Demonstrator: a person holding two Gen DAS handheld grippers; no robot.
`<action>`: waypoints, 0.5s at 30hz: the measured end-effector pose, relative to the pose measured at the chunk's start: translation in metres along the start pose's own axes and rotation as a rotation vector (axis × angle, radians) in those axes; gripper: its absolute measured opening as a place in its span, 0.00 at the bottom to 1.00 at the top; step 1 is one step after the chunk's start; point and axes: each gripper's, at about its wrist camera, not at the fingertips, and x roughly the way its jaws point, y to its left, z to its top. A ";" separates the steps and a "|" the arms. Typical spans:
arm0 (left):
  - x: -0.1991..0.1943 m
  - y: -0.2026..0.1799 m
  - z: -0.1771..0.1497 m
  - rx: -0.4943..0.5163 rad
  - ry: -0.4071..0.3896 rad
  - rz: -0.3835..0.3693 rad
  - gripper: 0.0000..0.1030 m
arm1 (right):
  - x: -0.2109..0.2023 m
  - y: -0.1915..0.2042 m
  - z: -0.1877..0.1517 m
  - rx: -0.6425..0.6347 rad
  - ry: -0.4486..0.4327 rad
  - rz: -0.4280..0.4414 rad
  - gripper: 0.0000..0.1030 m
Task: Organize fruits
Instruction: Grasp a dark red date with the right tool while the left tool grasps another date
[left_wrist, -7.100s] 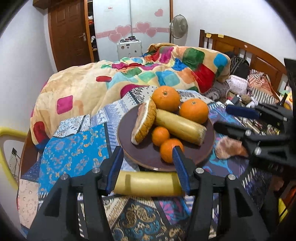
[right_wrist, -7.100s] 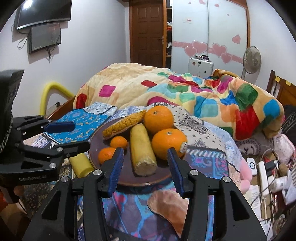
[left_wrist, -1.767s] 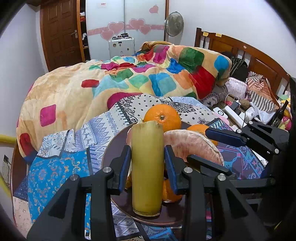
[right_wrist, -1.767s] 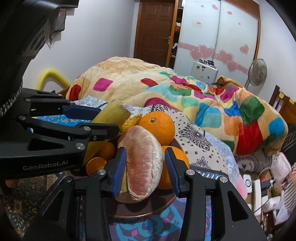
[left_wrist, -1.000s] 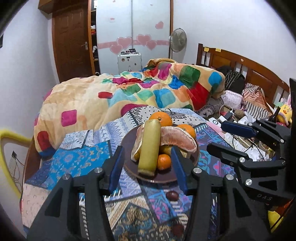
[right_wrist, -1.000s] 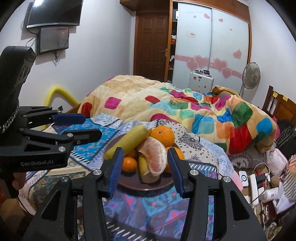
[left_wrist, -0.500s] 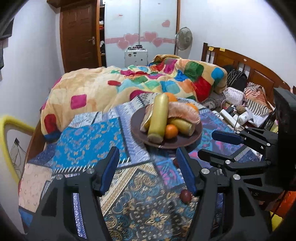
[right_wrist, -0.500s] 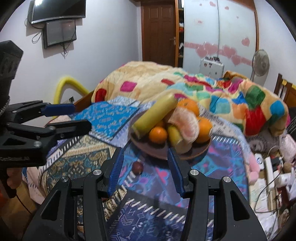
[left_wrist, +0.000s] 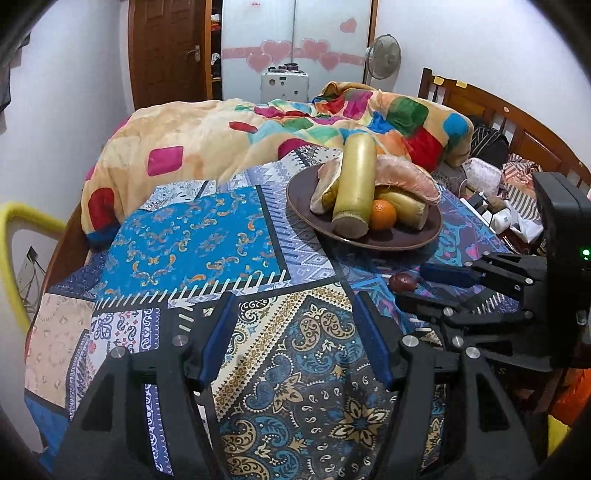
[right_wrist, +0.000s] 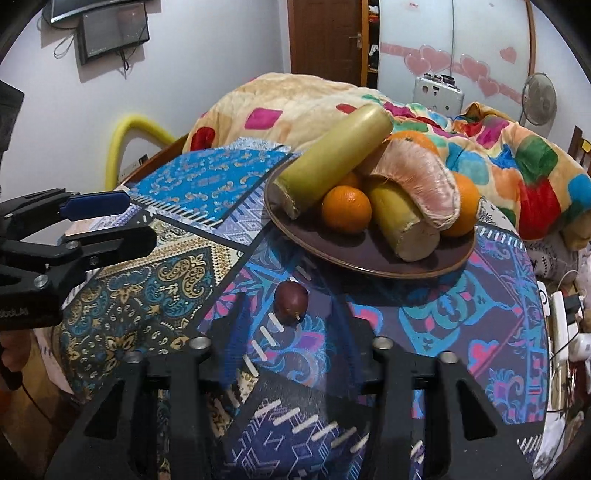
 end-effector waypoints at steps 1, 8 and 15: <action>0.001 0.000 0.000 0.000 0.001 -0.001 0.62 | 0.003 0.000 0.000 0.000 0.009 0.006 0.25; -0.001 0.001 -0.003 -0.013 0.002 -0.011 0.62 | 0.002 0.000 0.000 0.002 0.001 0.000 0.13; -0.012 -0.011 -0.005 -0.027 0.002 -0.038 0.62 | -0.029 -0.003 -0.010 0.029 -0.043 -0.006 0.12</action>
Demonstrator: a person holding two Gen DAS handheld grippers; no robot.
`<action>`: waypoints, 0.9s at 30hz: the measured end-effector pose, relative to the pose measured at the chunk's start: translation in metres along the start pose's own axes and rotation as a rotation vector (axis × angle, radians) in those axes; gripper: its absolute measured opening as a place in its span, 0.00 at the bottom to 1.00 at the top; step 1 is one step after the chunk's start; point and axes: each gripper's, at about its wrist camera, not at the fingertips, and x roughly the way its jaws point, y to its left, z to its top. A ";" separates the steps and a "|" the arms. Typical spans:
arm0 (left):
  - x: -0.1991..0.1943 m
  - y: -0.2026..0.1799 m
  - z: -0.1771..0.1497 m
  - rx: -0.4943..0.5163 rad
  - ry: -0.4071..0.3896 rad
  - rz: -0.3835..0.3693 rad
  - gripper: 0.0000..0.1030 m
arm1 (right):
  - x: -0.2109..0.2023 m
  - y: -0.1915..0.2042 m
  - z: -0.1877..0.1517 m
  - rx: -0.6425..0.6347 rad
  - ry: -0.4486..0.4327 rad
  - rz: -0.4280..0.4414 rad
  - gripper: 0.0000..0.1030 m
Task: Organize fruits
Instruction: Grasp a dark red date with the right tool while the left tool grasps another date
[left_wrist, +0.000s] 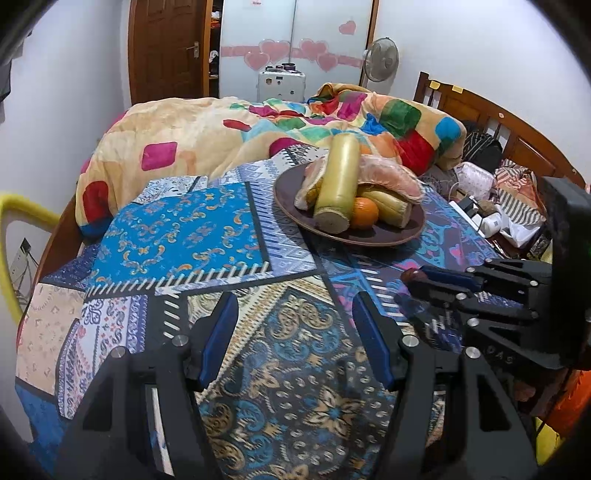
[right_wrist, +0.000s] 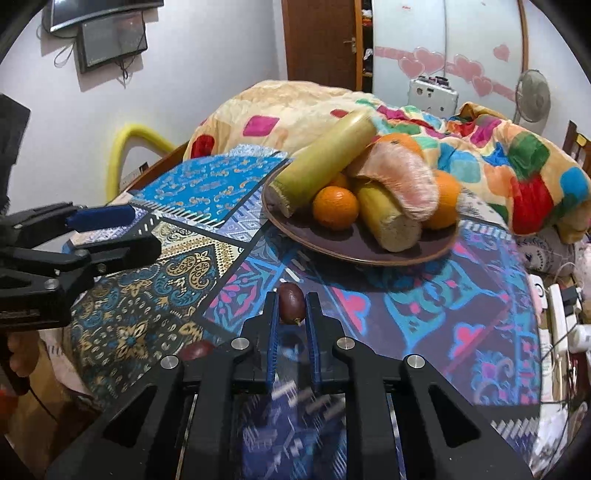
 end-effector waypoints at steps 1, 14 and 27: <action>-0.001 -0.003 -0.001 0.000 0.002 -0.004 0.62 | -0.005 0.000 -0.001 0.003 -0.007 -0.004 0.12; -0.001 -0.047 -0.026 -0.005 0.058 -0.057 0.62 | -0.057 -0.013 -0.033 0.048 -0.054 -0.036 0.12; 0.019 -0.076 -0.042 0.071 0.089 -0.036 0.17 | -0.072 -0.023 -0.049 0.062 -0.065 -0.049 0.12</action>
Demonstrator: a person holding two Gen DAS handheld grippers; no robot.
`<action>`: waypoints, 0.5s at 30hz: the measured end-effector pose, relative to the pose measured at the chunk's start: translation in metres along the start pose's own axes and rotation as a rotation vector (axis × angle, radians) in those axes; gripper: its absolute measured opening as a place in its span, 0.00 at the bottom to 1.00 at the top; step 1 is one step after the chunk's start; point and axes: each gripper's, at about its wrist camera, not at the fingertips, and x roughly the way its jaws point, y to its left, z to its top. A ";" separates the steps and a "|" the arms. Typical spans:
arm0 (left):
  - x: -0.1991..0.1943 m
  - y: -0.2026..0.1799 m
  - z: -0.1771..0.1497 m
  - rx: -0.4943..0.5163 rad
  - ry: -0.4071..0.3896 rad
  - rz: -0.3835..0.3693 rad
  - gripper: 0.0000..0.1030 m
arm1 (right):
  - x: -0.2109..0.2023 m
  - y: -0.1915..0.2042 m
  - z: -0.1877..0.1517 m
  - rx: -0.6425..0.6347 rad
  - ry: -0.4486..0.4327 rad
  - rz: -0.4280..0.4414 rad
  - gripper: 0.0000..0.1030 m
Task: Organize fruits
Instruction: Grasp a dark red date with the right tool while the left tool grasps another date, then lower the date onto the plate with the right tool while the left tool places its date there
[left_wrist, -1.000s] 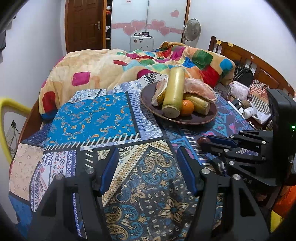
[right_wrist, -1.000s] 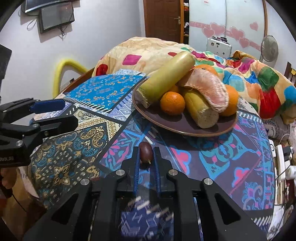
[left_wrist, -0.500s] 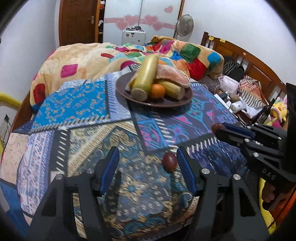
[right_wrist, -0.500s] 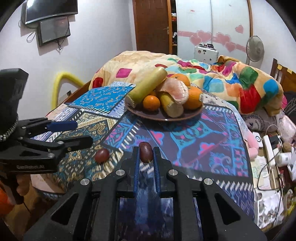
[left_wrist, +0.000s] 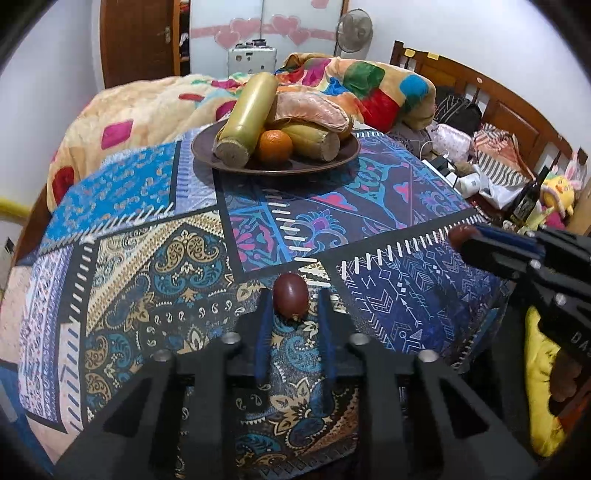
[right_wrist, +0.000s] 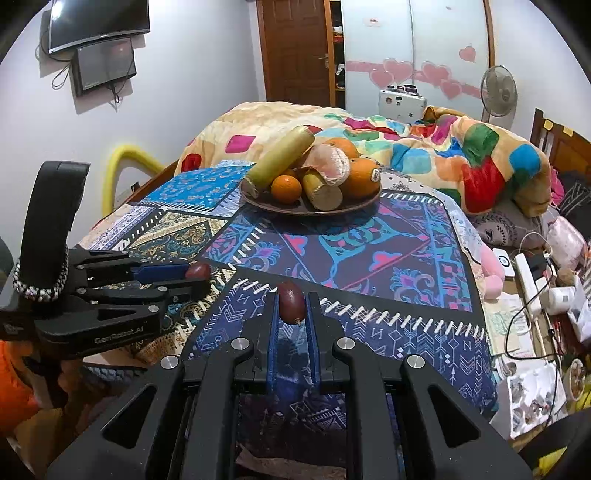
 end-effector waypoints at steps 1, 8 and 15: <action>0.000 0.000 0.000 0.008 -0.004 0.008 0.17 | 0.000 -0.001 0.000 0.004 -0.001 0.000 0.12; -0.002 0.007 0.008 -0.003 -0.013 -0.007 0.16 | 0.002 -0.007 0.008 0.020 -0.020 0.005 0.12; -0.008 0.017 0.031 -0.013 -0.059 -0.024 0.16 | 0.015 -0.011 0.027 0.026 -0.049 0.014 0.12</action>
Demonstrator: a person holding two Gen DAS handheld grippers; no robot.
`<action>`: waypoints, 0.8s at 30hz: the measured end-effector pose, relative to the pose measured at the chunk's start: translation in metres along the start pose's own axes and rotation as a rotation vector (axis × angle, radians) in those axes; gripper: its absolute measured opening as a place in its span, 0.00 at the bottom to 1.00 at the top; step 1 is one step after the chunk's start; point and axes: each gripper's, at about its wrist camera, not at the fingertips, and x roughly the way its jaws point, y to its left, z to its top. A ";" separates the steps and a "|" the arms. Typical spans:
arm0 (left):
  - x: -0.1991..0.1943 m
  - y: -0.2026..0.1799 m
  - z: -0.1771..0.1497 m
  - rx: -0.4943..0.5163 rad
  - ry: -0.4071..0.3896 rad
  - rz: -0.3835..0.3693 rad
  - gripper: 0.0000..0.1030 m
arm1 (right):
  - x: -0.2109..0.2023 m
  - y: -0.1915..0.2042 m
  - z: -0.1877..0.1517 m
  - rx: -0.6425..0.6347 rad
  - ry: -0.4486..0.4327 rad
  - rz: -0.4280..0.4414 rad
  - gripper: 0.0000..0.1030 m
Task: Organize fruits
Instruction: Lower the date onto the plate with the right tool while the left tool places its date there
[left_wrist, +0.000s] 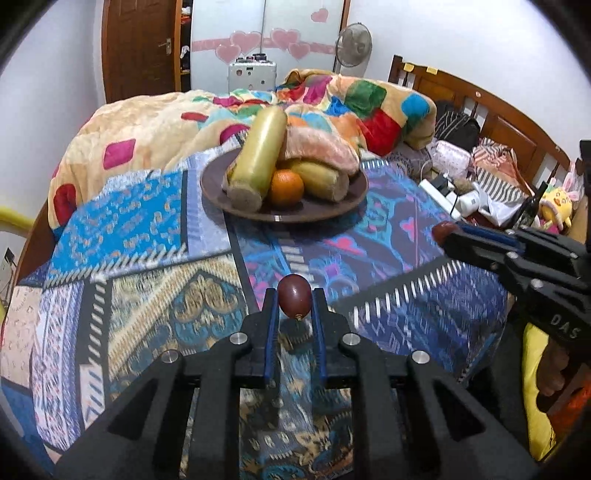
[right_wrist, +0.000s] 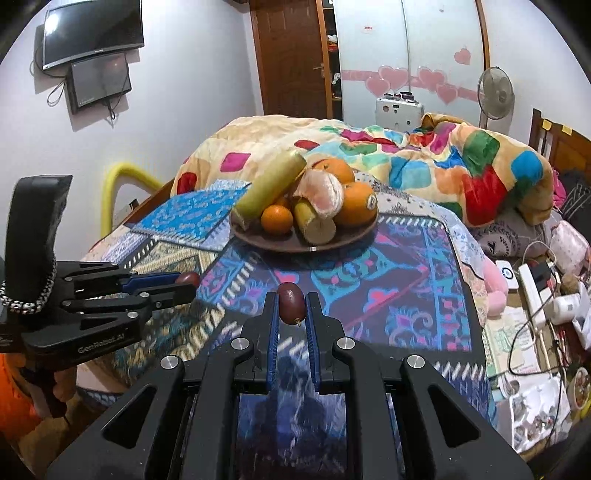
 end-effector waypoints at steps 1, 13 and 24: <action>0.000 0.001 0.003 0.000 -0.006 -0.001 0.16 | 0.002 0.000 0.002 0.001 -0.003 0.001 0.12; 0.006 0.014 0.050 -0.004 -0.073 -0.001 0.16 | 0.031 -0.004 0.033 -0.013 -0.031 0.012 0.12; 0.024 0.014 0.069 0.030 -0.079 -0.015 0.16 | 0.060 -0.001 0.052 -0.048 -0.025 0.016 0.12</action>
